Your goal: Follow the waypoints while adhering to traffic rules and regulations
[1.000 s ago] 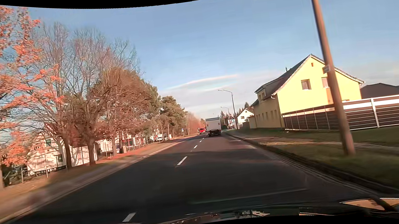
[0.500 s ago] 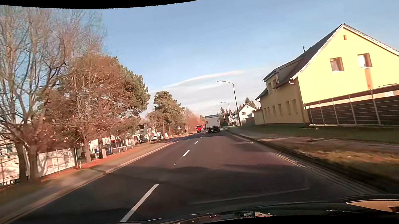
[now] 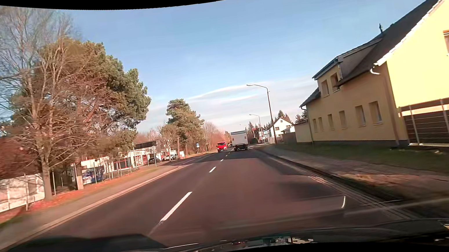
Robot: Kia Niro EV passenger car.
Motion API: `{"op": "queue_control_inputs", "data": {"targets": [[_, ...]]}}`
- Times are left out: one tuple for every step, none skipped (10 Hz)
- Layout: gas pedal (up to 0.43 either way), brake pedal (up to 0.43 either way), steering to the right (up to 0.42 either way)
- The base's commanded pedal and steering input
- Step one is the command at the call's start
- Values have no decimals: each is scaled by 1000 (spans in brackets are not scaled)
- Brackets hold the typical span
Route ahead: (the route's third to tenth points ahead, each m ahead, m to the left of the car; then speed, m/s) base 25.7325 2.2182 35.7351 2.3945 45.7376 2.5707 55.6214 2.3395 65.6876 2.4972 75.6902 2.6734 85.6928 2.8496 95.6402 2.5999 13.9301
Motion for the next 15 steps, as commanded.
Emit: {"op": "queue_control_inputs", "data": {"targets": [[110,0,-5],[110,0,-5],[110,0,-4],[110,0,-3],[110,0,-3],[118,0,-3],[118,0,-3],[118,0,-3],[118,0,-3],[118,0,-3],[118,0,-3],[118,0,-3],[118,0,-3],[118,0,-3],[118,0,-3]]}}
